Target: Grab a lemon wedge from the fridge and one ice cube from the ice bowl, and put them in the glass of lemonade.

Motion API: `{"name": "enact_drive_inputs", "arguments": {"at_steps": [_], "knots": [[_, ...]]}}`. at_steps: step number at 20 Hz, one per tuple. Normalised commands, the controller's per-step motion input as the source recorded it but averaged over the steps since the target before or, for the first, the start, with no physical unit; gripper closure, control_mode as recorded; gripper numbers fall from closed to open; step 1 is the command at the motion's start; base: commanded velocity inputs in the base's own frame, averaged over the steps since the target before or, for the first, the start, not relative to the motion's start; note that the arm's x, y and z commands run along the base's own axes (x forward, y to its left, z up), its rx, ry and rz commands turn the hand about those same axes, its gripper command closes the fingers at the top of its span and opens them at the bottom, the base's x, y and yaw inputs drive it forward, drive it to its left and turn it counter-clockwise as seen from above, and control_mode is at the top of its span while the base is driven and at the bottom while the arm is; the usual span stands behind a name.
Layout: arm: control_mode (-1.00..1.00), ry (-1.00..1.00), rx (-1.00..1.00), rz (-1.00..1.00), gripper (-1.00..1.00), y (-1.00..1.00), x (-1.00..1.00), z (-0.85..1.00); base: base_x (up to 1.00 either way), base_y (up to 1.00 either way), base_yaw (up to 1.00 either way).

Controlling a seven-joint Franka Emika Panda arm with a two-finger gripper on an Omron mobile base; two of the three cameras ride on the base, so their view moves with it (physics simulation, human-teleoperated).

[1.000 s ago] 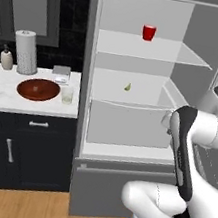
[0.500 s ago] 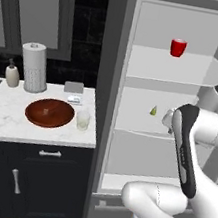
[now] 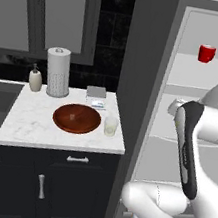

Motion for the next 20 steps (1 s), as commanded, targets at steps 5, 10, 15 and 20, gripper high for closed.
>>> {"name": "enact_drive_inputs", "arguments": {"at_steps": [5, 10, 15, 20], "knots": [[-1.0, -0.42, 0.0, 0.01, -1.0, -0.93, 0.16, 0.19, 0.0, 0.0, 0.0], [-1.0, 0.05, 0.05, 0.01, -1.0, -0.53, 0.64, 0.05, 0.0, 0.0, 0.0], [-1.0, 0.19, 0.02, 0.0, -1.0, -0.6, 0.59, 0.0, 0.0, 0.0, 0.0], [-1.0, 0.07, 0.0, 0.01, -1.0, -0.11, 0.1, -0.07, 0.0, 0.0, 0.0]]}}
